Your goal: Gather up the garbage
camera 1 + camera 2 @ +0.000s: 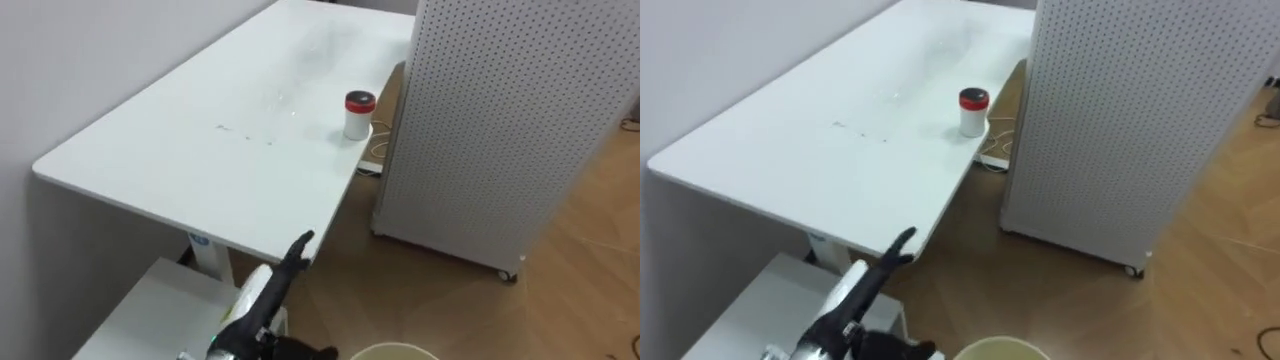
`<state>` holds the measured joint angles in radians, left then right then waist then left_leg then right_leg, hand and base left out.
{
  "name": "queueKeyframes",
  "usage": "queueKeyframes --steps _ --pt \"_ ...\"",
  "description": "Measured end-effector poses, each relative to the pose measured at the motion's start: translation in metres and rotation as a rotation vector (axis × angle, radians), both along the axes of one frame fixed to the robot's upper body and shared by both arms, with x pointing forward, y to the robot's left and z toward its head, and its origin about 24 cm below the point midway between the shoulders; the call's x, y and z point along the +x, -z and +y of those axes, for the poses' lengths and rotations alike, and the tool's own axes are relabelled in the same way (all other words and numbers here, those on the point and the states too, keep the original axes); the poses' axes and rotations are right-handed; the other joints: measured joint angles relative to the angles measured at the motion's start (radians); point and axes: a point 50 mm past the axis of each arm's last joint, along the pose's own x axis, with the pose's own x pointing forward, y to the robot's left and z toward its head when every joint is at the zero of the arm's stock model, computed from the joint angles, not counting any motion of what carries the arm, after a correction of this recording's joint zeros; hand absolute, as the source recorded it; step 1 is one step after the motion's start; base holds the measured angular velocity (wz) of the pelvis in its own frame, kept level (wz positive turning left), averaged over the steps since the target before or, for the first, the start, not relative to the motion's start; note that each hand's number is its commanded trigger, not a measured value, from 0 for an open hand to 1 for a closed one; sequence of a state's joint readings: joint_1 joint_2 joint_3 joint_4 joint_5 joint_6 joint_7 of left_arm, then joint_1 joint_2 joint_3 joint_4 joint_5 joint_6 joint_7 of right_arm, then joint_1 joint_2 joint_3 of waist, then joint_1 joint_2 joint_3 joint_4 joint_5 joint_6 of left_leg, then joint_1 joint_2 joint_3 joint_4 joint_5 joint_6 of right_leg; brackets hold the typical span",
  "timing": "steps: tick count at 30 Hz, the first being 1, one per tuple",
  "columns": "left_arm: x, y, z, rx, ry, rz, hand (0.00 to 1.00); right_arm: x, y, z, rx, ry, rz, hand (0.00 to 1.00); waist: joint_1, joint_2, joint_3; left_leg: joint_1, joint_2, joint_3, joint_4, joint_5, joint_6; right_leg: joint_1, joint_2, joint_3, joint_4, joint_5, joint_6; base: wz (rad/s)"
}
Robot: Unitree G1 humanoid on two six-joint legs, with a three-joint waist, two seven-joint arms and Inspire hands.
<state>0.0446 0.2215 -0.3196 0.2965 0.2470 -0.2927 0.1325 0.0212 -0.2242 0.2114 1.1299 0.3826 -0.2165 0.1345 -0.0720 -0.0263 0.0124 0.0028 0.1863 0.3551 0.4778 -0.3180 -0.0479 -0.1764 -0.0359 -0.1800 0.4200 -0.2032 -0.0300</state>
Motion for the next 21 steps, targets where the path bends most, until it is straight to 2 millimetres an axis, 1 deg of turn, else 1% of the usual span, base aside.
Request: queueKeyframes --steps 1,2,3,4,5,6,7,8,10,11,12,14,17,21 --pt "-0.005 0.001 0.009 -0.002 -0.056 -0.002 0.00 -0.001 0.000 0.001 -0.003 -0.012 0.002 1.00 0.004 0.006 -0.0010 0.004 -0.007 -0.087 0.016 0.000 0.000 0.014 0.024 0.032 -0.003 0.001 -0.008 -0.66" --pt "-0.006 0.001 0.019 0.008 -0.100 -0.010 0.00 -0.002 0.000 0.001 -0.012 -0.027 0.006 1.00 0.010 0.011 -0.0001 -0.003 -0.010 -0.145 0.046 0.002 0.003 0.029 0.040 0.072 -0.005 0.001 -0.012 -0.59" --pt "-0.006 0.000 0.023 0.012 -0.117 -0.015 0.00 -0.003 0.001 0.000 -0.014 -0.029 0.009 1.00 0.018 0.010 -0.0005 -0.011 -0.018 -0.176 0.055 0.003 0.007 0.031 0.042 0.094 -0.004 0.000 -0.015 -0.50" --pt "-0.004 -0.004 0.025 0.010 -0.140 -0.038 0.00 -0.004 0.000 -0.002 -0.020 -0.028 0.013 1.00 0.032 0.001 0.0035 -0.028 -0.076 -0.254 0.033 -0.005 0.011 0.031 0.046 0.145 -0.005 0.000 -0.015 -0.41" --pt "-0.001 -0.012 0.023 -0.007 -0.145 -0.091 0.00 -0.003 0.000 -0.004 -0.025 -0.018 0.009 1.00 0.041 -0.001 0.0043 -0.060 -0.132 -0.293 -0.032 0.003 0.018 0.024 0.045 0.177 -0.004 0.002 -0.011 -0.41" --pt "0.000 -0.017 0.021 -0.023 -0.149 -0.124 0.00 -0.003 -0.001 -0.006 -0.029 -0.011 0.006 1.00 0.050 0.004 0.0028 -0.074 -0.149 -0.306 -0.075 0.023 0.017 0.020 0.047 0.186 -0.003 0.003 -0.008 -0.56" --pt "0.001 -0.024 0.020 -0.046 -0.163 -0.185 0.00 -0.004 0.000 -0.004 -0.030 -0.009 0.009 1.00 0.068 0.003 -0.0055 -0.069 -0.163 -0.297 -0.090 0.048 0.054 0.018 0.045 0.201 -0.002 0.006 -0.004 -0.56" --pt "0.003 -0.031 0.019 -0.066 -0.182 -0.235 0.00 -0.003 0.000 -0.002 -0.032 -0.023 0.005 1.00 0.065 0.000 -0.0114 -0.045 -0.167 -0.290 -0.122 0.048 0.061 0.021 0.046 0.191 -0.006 0.005 -0.001 -0.50" --pt "0.004 -0.035 0.022 -0.085 -0.214 -0.276 0.00 -0.003 -0.001 -0.002 -0.041 -0.037 0.005 1.00 0.065 -0.003 -0.0104 -0.016 -0.167 -0.272 -0.150 0.050 0.063 0.039 0.040 0.170 -0.023 0.011 0.002 -0.27" --pt "0.004 -0.036 0.024 -0.084 -0.235 -0.285 0.00 -0.004 0.000 -0.002 -0.047 -0.043 0.006 1.00 0.062 -0.003 -0.0101 0.002 -0.166 -0.273 -0.162 0.050 0.063 0.059 0.039 0.156 -0.041 0.014 0.003 -0.18" --pt "0.005 -0.036 0.025 -0.084 -0.242 -0.288 0.00 -0.005 0.000 -0.001 -0.049 -0.047 0.006 1.00 0.052 -0.002 -0.0102 0.011 -0.167 -0.274 -0.171 0.050 0.063 0.066 0.039 0.152 -0.048 0.014 0.003 0.00" --pt "0.004 -0.037 0.027 -0.088 -0.276 -0.304 0.00 -0.006 -0.001 -0.002 -0.057 -0.047 0.003 1.00 0.042 0.004 -0.0070 0.040 -0.168 -0.273 -0.199 0.051 0.061 0.091 0.044 0.149 -0.078 0.017 0.002 -0.03" --pt "0.004 -0.037 0.028 -0.091 -0.301 -0.316 0.00 -0.004 -0.002 -0.002 -0.068 -0.043 -0.006 1.00 0.037 0.009 -0.0089 0.053 -0.166 -0.268 -0.214 0.053 0.060 0.094 0.049 0.149 -0.092 0.017 0.002 -0.10" --pt "0.003 -0.037 0.030 -0.093 -0.321 -0.322 0.00 -0.004 -0.001 0.000 -0.079 -0.058 -0.005 1.00 0.043 0.010 -0.0079 0.065 -0.162 -0.266 -0.228 0.054 0.060 0.105 0.056 0.152 -0.099 0.017 0.001 -0.12"
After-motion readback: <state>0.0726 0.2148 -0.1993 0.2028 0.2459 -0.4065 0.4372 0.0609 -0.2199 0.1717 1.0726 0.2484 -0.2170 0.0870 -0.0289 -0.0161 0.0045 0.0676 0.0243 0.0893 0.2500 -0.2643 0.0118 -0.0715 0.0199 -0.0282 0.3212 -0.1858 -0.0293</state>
